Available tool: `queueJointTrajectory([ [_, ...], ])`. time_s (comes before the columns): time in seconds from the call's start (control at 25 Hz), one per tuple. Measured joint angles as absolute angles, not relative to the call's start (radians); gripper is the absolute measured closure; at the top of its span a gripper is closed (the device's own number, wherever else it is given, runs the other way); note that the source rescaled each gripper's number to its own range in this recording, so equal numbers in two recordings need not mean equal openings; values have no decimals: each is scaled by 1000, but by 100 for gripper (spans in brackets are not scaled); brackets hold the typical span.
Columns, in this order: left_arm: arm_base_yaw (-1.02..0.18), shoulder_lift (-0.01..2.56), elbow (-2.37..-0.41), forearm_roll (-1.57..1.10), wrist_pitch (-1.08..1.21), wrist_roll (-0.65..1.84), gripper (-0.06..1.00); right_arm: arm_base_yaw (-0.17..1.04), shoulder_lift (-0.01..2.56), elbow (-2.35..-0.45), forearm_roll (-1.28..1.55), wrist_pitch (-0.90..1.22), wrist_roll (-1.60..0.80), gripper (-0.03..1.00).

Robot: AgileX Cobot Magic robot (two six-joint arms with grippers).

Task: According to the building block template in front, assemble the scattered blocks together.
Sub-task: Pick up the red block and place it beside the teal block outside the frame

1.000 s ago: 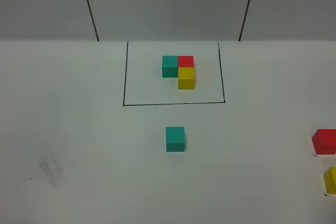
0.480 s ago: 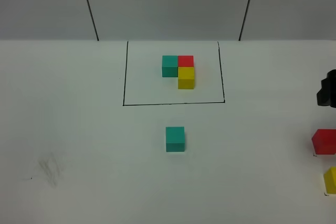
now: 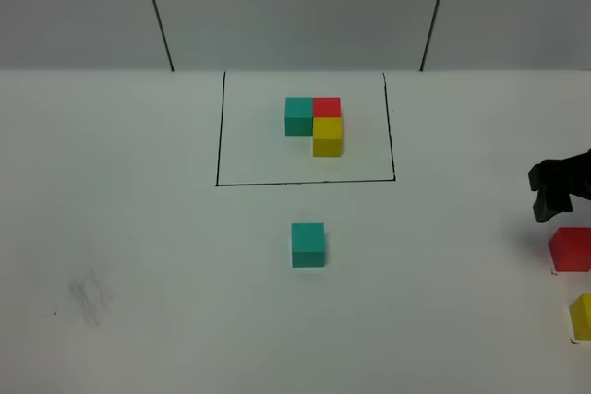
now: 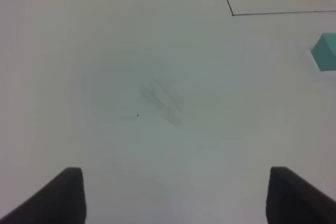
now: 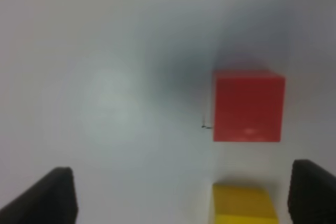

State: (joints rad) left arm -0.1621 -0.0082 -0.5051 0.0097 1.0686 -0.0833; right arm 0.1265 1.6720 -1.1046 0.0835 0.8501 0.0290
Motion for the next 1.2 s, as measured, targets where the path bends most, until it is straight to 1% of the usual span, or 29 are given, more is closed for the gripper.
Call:
queueJointTrajectory([
  [0.28,-162,-8,-505,10,1069,-83,42,92,1744,-1105,16,839,44,32],
  [1.2,-162,-8,-505,10,1069,-83,42,88,1915,-1105,14,681,39,32],
])
